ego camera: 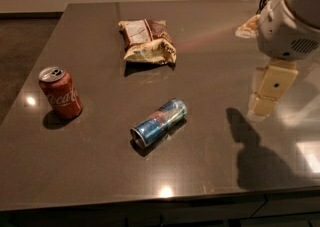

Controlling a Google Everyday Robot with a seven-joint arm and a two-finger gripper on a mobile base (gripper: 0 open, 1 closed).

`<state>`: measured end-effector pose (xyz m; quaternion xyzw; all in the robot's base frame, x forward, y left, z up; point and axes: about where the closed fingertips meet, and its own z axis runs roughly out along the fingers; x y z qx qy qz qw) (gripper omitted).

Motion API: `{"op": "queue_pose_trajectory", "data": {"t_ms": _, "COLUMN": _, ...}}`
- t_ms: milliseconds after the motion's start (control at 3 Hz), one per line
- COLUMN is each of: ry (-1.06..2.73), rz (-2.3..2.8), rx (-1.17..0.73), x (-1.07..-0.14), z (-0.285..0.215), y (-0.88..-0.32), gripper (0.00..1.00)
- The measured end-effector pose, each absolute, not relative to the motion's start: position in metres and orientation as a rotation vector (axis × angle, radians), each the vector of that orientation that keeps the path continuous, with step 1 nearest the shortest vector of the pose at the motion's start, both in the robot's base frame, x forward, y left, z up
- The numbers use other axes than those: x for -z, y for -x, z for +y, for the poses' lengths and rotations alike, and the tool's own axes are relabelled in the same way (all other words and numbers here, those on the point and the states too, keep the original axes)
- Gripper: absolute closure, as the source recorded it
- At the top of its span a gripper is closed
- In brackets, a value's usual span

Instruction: Pick redbull can

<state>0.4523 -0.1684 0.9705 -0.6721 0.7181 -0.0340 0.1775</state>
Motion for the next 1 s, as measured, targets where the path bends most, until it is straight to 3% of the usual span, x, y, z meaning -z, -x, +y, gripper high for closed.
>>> {"op": "queue_pose_trajectory", "data": {"t_ms": 1000, "ry": 2.333, "rz": 1.627, "rx": -0.038, "x": -0.919, "z": -0.059, "y": -0.474, "gripper": 0.00}}
